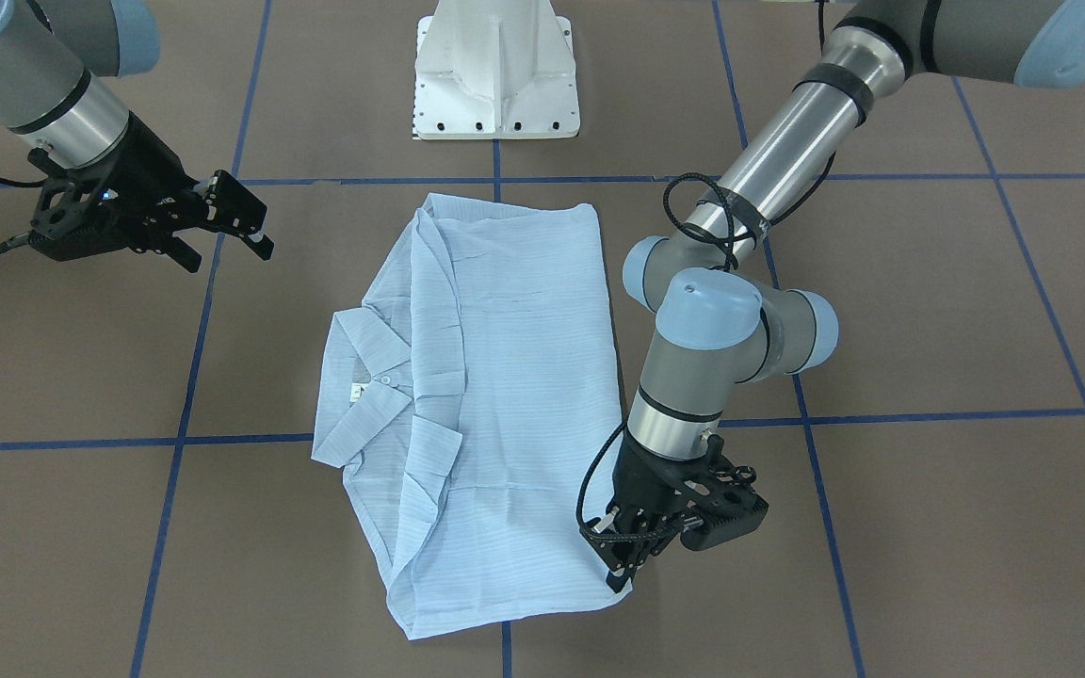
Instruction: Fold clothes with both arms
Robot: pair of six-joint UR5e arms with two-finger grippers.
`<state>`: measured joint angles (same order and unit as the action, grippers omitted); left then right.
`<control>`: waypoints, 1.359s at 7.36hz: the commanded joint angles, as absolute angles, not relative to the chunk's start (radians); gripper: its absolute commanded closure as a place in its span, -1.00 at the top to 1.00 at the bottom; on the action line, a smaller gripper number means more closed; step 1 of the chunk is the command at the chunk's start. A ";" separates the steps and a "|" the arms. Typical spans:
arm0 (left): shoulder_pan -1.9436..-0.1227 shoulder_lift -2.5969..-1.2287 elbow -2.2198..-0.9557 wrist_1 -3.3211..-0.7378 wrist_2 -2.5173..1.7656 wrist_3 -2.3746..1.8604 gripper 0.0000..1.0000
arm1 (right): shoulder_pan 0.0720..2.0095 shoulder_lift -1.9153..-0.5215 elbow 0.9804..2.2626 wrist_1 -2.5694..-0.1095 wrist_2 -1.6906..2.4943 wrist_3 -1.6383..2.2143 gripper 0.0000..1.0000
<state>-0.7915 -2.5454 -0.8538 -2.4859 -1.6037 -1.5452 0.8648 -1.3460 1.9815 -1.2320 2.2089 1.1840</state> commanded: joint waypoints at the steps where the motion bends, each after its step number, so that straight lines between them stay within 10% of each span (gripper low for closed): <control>1: -0.792 -2.548 -0.841 -2.497 -1.598 -1.478 1.00 | 0.864 -1.344 1.977 -1.233 2.203 1.184 1.00; 4: -0.813 -2.534 -0.863 -2.491 -1.633 -1.471 1.00 | 0.850 -1.302 1.965 -1.236 2.198 1.183 1.00; 10: -0.854 -1.935 -1.632 -2.210 -1.878 -1.381 1.00 | 0.485 -1.059 1.951 -1.596 1.785 1.178 1.00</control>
<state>-0.8552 -2.0496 -1.4508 -2.3066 -1.8666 -1.3890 0.5818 -1.1330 1.9652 -1.4948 1.9043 1.1816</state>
